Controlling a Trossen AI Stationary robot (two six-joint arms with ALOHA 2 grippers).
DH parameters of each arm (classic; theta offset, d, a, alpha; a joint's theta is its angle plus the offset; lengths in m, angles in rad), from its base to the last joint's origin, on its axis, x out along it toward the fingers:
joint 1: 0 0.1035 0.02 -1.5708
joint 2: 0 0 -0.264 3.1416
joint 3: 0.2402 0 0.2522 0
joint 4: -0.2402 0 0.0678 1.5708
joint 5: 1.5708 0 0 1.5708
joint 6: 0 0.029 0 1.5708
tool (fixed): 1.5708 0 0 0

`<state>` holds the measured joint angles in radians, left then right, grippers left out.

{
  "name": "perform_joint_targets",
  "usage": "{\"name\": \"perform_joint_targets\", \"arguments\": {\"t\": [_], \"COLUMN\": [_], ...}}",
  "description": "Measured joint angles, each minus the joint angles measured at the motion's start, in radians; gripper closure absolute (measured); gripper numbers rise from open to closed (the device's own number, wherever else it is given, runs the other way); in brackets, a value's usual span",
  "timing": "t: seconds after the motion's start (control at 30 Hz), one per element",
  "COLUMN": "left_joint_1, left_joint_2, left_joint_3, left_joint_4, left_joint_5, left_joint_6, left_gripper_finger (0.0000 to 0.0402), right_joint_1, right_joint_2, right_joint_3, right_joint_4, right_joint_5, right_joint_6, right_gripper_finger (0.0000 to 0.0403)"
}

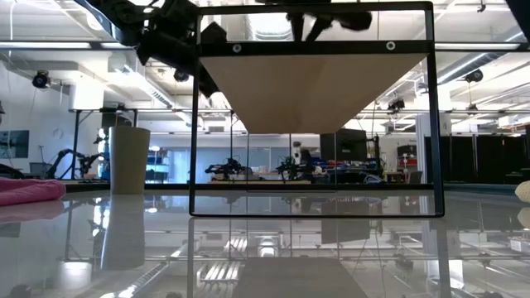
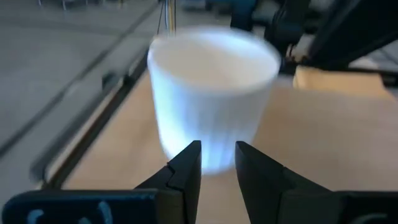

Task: Stack small to large cups/mugs on shelf
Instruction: Put the blue mug on the shelf

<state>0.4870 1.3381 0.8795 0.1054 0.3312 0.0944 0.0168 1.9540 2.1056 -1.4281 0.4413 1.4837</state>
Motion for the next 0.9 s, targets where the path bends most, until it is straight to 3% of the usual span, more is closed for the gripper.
{"name": "perform_joint_targets", "arguments": {"t": [0.2,0.33,0.43,0.67,0.9], "left_joint_1": [-0.001,-0.016,-0.019,-0.021,-0.03], "left_joint_2": [-0.2,-0.351,-0.452,-0.623,-0.819], "left_joint_3": [0.002,-0.004,-0.004,-0.034,-0.148], "left_joint_4": [-0.354,-0.485,-0.562,-0.884,-1.001], "left_joint_5": [0.011,0.014,0.015,0.041,0.249], "left_joint_6": [0.022,0.124,0.088,0.043,-0.001], "left_gripper_finger": [0.0317,0.0317,0.0317,0.0317,0.0317], "right_joint_1": [0.089,0.126,0.14,0.186,0.295], "right_joint_2": [-0.043,-0.057,-0.055,-0.004,0.114], "right_joint_3": [0.0,0.0,0.0,0.0,0.0], "right_joint_4": [0.003,0.005,0.021,0.258,0.591], "right_joint_5": [0.026,0.054,0.057,0.003,0.04], "right_joint_6": [0.02,0.05,0.053,0.053,0.197], "right_gripper_finger": [0.0378,0.0343,0.0311,0.0253,0.0252]}}
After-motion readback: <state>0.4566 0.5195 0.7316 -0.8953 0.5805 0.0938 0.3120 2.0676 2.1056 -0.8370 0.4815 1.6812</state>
